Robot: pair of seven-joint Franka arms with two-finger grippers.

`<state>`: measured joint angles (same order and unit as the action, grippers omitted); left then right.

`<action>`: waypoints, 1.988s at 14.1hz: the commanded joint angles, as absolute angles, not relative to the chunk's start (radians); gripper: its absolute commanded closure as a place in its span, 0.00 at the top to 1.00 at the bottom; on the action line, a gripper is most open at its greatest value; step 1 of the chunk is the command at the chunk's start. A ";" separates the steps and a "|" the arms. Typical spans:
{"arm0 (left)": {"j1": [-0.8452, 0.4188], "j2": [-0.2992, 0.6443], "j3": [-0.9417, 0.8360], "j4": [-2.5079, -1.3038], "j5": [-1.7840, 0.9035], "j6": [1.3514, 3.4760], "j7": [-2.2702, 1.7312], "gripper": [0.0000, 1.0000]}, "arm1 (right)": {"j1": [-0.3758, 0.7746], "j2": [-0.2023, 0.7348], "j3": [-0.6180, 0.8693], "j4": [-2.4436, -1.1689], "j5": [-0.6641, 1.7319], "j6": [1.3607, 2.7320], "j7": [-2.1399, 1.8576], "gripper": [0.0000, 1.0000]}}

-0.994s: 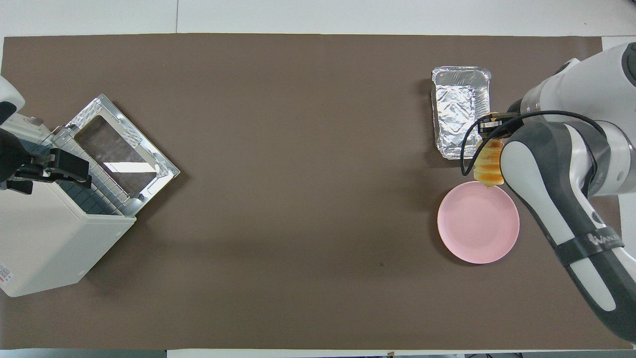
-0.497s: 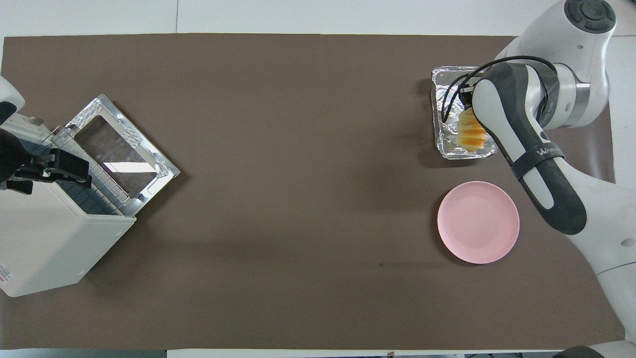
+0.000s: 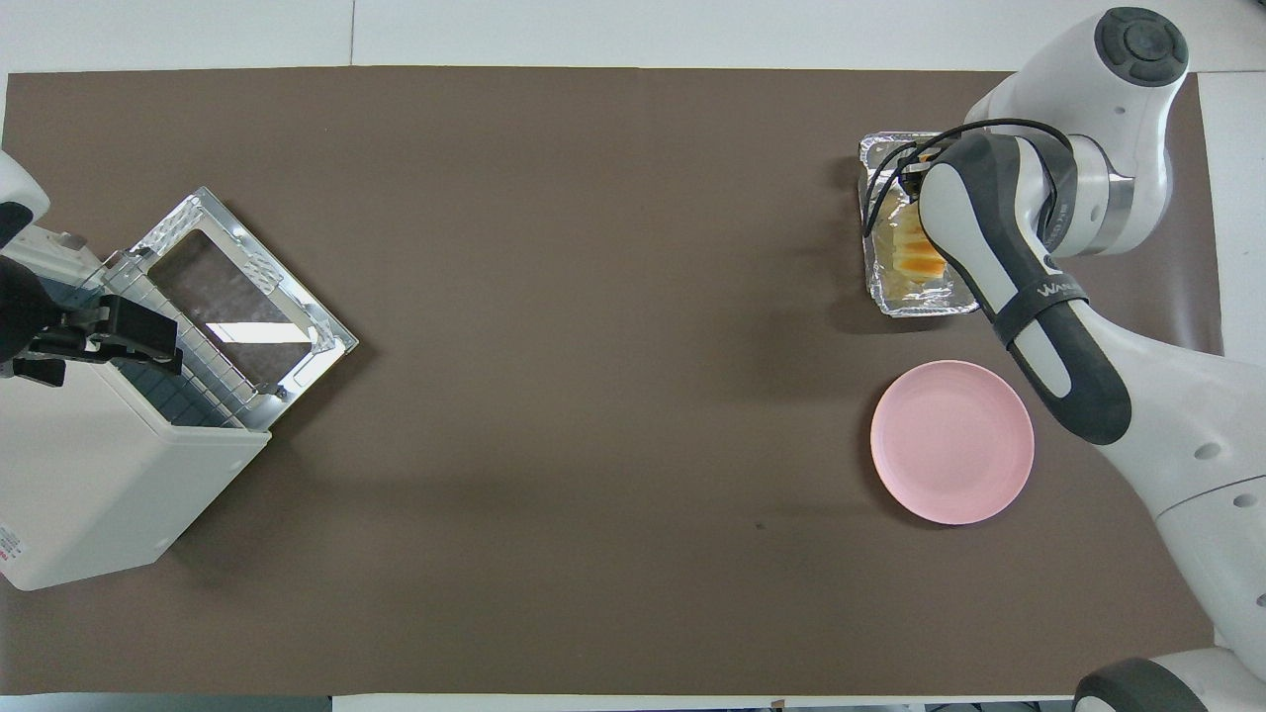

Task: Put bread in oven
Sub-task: 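Lower the bread into the foil tray and open the right gripper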

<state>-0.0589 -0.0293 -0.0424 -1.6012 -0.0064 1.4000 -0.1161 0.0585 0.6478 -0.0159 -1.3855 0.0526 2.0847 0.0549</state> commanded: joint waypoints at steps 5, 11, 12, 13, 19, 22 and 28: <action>-0.049 -0.046 -0.044 -1.611 -0.021 1.397 -0.121 1.00 | 0.055 0.626 -0.012 -1.482 0.069 2.166 0.028 0.74; -0.049 -0.046 -0.044 -1.611 -0.021 1.397 -0.121 1.00 | 0.048 0.617 -0.012 -1.427 0.072 2.085 0.029 1.00; -0.049 -0.045 -0.044 -1.611 -0.021 1.397 -0.121 1.00 | 0.045 0.618 -0.012 -1.422 0.068 2.083 0.028 1.00; -0.049 -0.046 -0.044 -1.611 -0.021 1.397 -0.121 1.00 | 0.040 0.623 -0.011 -1.398 0.072 2.082 0.028 1.00; -0.049 -0.046 -0.044 -1.611 -0.021 1.397 -0.121 1.00 | -0.006 0.630 -0.015 -1.362 0.068 2.065 -0.054 1.00; -0.049 -0.046 -0.044 -1.611 -0.021 1.397 -0.121 1.00 | -0.008 0.624 -0.018 -1.423 0.046 2.115 -0.064 1.00; -0.049 -0.046 -0.044 -1.611 -0.021 1.397 -0.120 1.00 | -0.011 0.606 -0.021 -1.520 -0.012 2.184 -0.092 0.76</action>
<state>-0.0589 -0.0293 -0.0424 -1.6012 -0.0064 1.4000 -0.1161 -0.0062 0.6290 -0.0229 -1.4799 0.0028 2.1639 -0.0704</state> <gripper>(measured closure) 0.000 0.044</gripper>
